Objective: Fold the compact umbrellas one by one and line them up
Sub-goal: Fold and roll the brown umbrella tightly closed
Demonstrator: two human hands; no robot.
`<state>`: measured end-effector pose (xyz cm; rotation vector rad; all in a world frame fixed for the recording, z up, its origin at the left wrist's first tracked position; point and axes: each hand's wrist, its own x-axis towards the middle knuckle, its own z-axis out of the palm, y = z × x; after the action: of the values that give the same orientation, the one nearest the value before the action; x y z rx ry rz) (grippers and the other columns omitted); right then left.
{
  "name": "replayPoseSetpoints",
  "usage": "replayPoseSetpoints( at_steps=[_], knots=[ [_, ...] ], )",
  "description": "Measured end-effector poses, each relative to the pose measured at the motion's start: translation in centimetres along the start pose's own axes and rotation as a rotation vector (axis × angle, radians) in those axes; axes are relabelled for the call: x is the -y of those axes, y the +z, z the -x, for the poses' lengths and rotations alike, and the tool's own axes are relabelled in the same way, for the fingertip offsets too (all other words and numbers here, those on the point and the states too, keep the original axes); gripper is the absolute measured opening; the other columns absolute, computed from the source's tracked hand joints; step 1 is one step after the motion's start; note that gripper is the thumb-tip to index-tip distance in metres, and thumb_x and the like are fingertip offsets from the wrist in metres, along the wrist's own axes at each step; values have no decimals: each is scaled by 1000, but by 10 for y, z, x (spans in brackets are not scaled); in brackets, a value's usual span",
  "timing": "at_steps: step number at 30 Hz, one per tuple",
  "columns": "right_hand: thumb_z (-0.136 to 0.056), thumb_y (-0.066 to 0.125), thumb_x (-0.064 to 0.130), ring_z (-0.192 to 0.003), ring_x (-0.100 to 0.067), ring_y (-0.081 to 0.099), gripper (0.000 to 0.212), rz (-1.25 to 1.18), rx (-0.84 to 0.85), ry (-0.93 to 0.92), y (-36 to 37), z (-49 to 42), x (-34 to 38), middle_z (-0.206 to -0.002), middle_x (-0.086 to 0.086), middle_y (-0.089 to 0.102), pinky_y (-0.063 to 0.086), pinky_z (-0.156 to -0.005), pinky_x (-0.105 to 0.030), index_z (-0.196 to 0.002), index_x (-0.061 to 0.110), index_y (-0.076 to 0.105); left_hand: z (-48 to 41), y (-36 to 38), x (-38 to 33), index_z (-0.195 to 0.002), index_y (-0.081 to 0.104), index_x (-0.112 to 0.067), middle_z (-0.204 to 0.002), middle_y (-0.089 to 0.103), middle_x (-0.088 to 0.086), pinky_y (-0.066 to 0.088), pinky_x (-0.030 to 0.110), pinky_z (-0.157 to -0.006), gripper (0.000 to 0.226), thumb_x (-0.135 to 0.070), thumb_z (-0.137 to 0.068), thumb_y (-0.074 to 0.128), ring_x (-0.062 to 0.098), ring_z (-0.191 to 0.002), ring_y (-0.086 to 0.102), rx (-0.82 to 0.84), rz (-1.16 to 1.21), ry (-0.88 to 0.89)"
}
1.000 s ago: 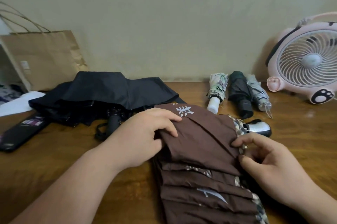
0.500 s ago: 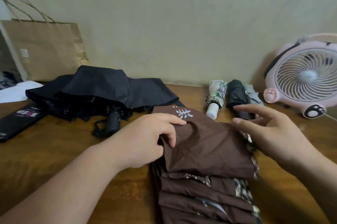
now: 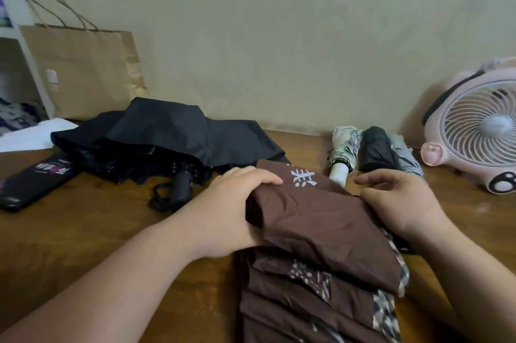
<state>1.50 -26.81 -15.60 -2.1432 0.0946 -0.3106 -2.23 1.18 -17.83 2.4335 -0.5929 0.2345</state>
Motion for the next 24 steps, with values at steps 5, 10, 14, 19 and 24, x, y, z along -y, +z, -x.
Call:
replayPoseSetpoints(
  at_steps=[5,10,14,19,24],
  knots=[
    [-81,69,0,-43,-5,43,24,51,-55,-160,0,9,-7,-46,9,48,33,-43,-13,-81,22,77,9,3,15,-96,74,-56,-102,70,-28,44,19,-101,27,-38,-77,81,1,-123,56,85,225,-134],
    [-80,67,-5,-45,-6,40,30,-29,-21,-187,-5,10,-12,-51,7,48,30,-43,-13,-84,22,77,6,12,38,-86,78,-56,-89,74,-31,49,25,-105,30,-28,-82,84,7,-124,62,196,239,-75],
    [-78,65,-9,-47,-7,40,37,-93,-49,-212,-4,9,-16,-53,3,49,32,-45,-13,-88,24,78,5,2,-1,-133,62,-36,-129,63,-24,43,18,-108,68,-7,-76,86,-8,-124,55,-127,294,-48],
    [-77,65,-12,-49,-7,40,40,-113,-9,-246,-4,12,-19,-52,5,49,33,-46,-13,-88,24,78,-3,-7,3,-117,65,-41,-119,68,-24,49,30,-107,54,-11,-77,84,-5,-116,61,-177,383,-135],
    [-80,64,-12,-50,-14,40,49,-110,68,-222,-7,9,-23,-56,-5,50,31,-46,-19,-93,33,78,-2,-29,6,-98,82,-33,-104,77,-16,55,40,-101,32,-5,-90,68,7,-103,71,-165,388,-207]
  ],
)
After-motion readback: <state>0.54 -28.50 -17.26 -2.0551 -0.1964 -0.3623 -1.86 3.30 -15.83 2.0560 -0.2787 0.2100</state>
